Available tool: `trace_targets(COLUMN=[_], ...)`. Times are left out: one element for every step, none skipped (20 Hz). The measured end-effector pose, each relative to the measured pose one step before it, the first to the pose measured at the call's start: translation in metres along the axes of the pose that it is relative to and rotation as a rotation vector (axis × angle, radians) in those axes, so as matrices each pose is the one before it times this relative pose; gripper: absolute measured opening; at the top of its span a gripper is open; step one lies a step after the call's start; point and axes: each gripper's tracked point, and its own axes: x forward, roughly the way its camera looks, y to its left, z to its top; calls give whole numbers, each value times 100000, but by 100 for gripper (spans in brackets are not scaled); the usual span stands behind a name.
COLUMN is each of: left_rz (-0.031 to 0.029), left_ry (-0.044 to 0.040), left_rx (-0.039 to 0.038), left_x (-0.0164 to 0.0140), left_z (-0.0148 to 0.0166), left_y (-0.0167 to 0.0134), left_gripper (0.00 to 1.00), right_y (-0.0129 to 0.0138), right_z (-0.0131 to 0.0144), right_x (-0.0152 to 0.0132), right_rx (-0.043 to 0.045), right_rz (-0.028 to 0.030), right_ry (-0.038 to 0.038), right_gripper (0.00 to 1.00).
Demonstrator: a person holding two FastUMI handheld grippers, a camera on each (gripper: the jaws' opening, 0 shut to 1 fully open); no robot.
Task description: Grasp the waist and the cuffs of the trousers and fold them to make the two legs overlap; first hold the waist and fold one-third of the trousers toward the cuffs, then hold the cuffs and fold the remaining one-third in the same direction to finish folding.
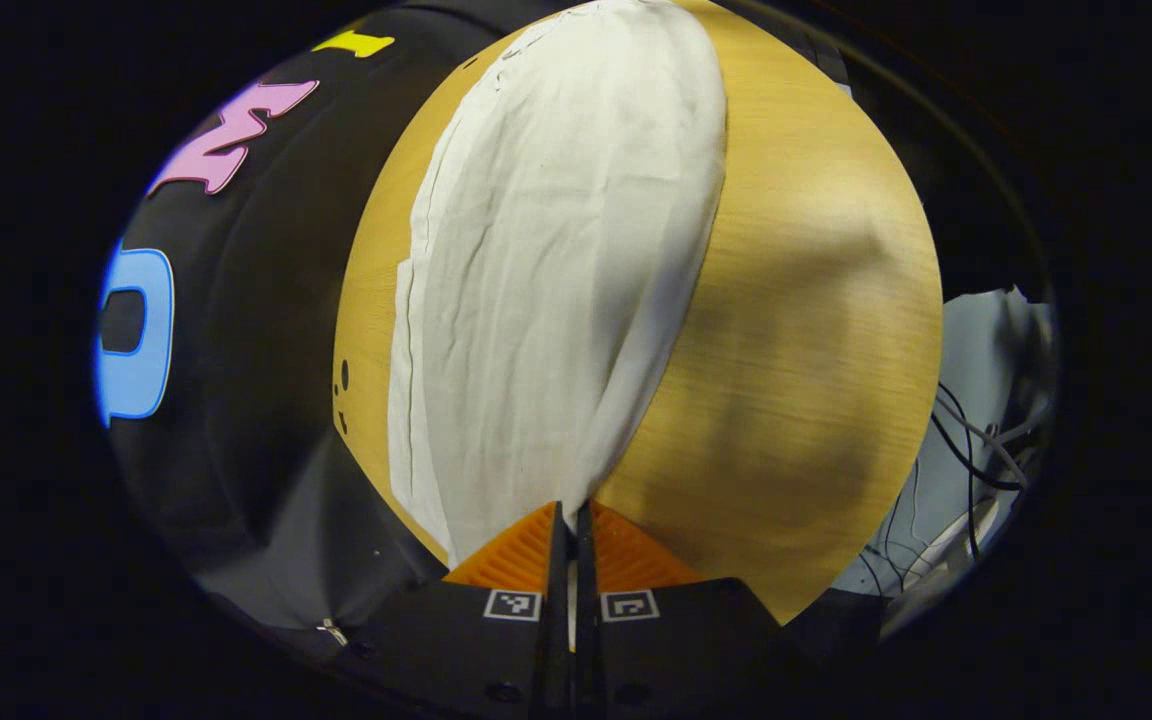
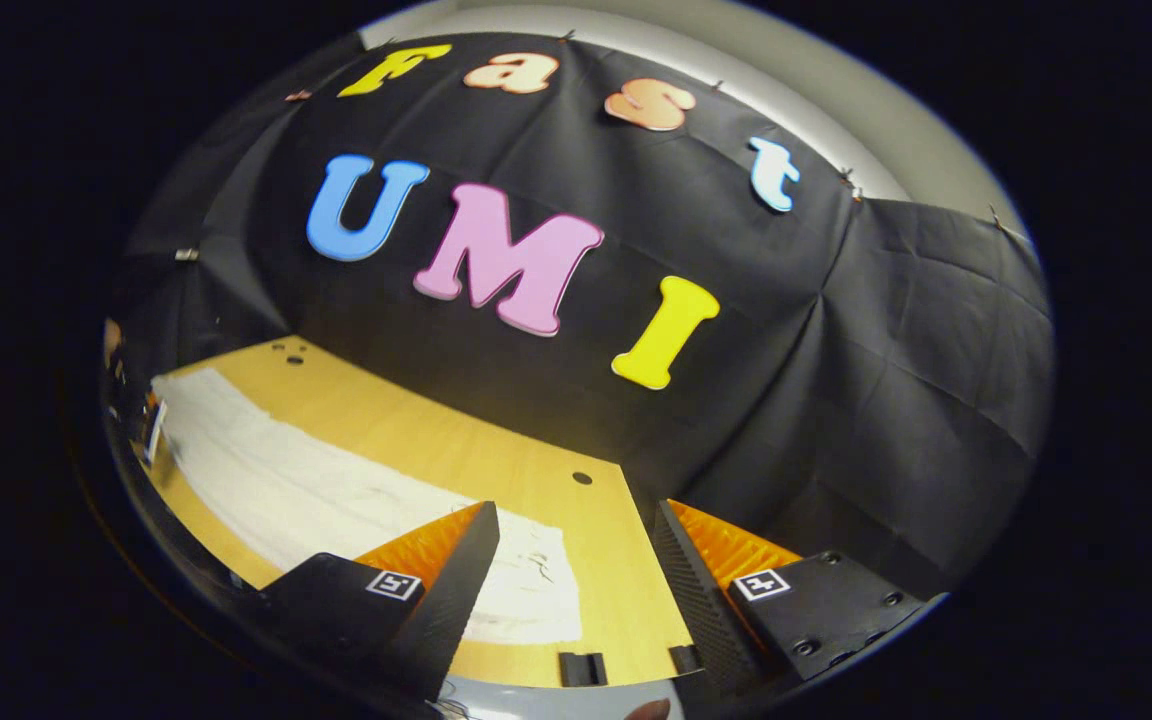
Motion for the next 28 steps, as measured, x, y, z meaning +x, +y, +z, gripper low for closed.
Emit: trace_targets(left_rz=[-543, -700, -489, -291, 3, 146, 71, -94, -235, -280, -233, -318, -354, -294, -198, -131, -27, 55, 77, 21, -68, 88, 80, 76, 30, -187, -341, -296], left_ry=[3, -70, 493, 503, 830, 810, 752, 707, 1012, 1034, 1217, 1117, 707, 713, 459, 612, 408, 389, 251, 306, 134, 90, 135, 60, 31, -29, 38, -23], left_rx=[15, -761, -967, -510, -448, -733, -1443, -1615, -1265, -577, -58, -33, -458, -518, -178, 143, 221, 81, 2, 65, 33, -389, -1023, -1299, -942, -182, 40, -182], left_x=[203, -113, 11, 27, 25, -35, 77, 16, -9, -57, 121, 40, 62, -62, 18, 27, -5, -18, 5, 44, 25, 19, 56, 57, 64, 50, -2, 58], left_z=[-105, -87, -98, 133, -63, -16, -41, -62, 79, 38, 24, -54, 44, -98, 35, -17, 56, -104, 27, -76, 87, -74, 52, -78, 80, -50, 103, -172], left_y=[-24, 5, 13, -42, 40, -10, 4, 21, 4, -46, -30, 65, -25, 21, -57, 61, -54, 22, -37, 24, -32, 103, 45, 109, 73, 43, -36, 94], left_gripper=[6, 6, 6, 6, 6, 6, 6, 6, 6, 6, 6, 6, 6, 6, 6, 6, 6, 6, 6, 6, 6, 6, 6, 6, 6, 6, 6, 6], right_y=[174, 422, 697, 810, 1032, 1143, 1095, 939, 1091, 694, 752, 521, 538, 457, 363, 279, 360, -48, -115, -475, -225, -391, -361, -140, 668, -229, 188, 48], right_z=[-1660, -1633, -1844, -1930, -2203, -2394, -2215, -1846, -1532, -832, -433, -422, -90, -403, -235, -242, -46, -20, 114, 334, 187, 77, -55, -195, -295, -267, 369, 202], right_x=[712, 802, 957, 1023, 802, 749, 982, 1075, 1062, 1168, 986, 1303, 943, 1004, 858, 766, 741, 739, 781, 567, 509, 432, 358, 872, 662, 390, -341, -121], right_rx=[-7134, -7041, -6821, -7299, -7590, -7892, -7378, -6853, -6482, -6460, -6827, -7148, -6301, -5280, -4140, -3054, -2352, -2476, -2435, -1797, -522, 46, 116, 1268, 2890, 940, 727, 1241], right_rz=[2171, 2898, 3457, 3742, 3673, 3704, 3555, 3955, 3893, 3541, 3015, 2233, 2194, 2056, 1608, 1495, 1851, 380, 613, -574, -66, -175, -83, 1746, 4592, 1139, 3305, 2200], right_ry=[2560, 3014, 3050, 3146, 3171, 3264, 3534, 2492, 1826, 508, -295, -589, -887, -505, 2, -161, -278, -857, -1021, -1762, -1658, -922, -320, 552, 1038, 1623, -544, 623], right_gripper=[95, 95, 95, 95, 95, 95, 95, 95, 94, 94, 94, 94, 94, 94, 94, 94, 94, 94, 88, 82, 74, 73, 68, 70, 58, 48, 22, 18])
